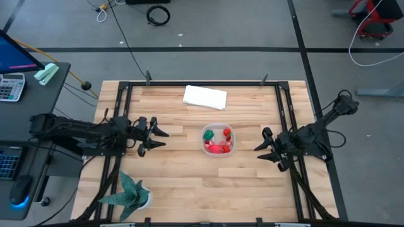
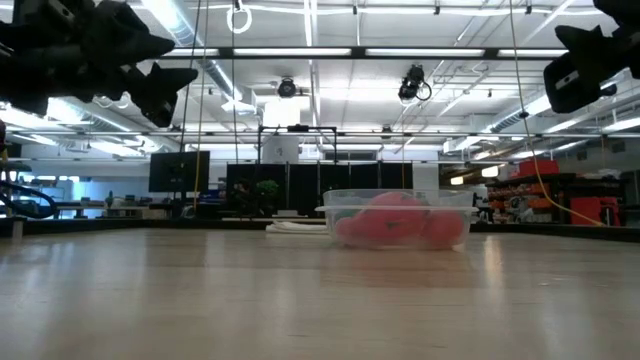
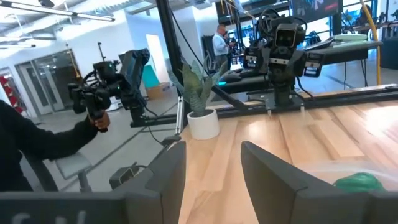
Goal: Pick and placing Produce into tupperware
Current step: Return to Home Position
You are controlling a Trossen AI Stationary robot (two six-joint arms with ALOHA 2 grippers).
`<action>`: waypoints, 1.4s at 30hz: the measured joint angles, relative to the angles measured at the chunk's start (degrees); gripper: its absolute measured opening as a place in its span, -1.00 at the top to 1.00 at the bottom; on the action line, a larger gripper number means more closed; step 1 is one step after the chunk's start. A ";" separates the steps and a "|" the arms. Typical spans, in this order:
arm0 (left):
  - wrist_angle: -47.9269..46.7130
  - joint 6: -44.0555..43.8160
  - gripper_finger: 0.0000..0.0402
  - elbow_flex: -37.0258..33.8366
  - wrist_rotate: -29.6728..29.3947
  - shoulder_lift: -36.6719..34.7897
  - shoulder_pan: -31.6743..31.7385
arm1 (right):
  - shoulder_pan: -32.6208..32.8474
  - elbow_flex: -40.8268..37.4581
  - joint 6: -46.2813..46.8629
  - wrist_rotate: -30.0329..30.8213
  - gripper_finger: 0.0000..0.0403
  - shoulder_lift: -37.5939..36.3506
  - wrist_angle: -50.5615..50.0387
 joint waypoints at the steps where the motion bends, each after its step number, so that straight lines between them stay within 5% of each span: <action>1: -0.18 0.02 -0.03 0.00 -0.02 -0.02 0.00 | 0.00 0.00 0.31 -0.01 0.19 -0.01 0.11; 30: -14.28 10.28 -0.01 0.04 -0.04 -0.01 0.04 | 0.00 0.00 -6.28 1.97 0.19 0.00 0.06; 42: -15.05 9.85 0.04 0.07 -0.04 -0.02 0.04 | 0.00 0.00 1.46 1.95 0.19 -0.01 0.06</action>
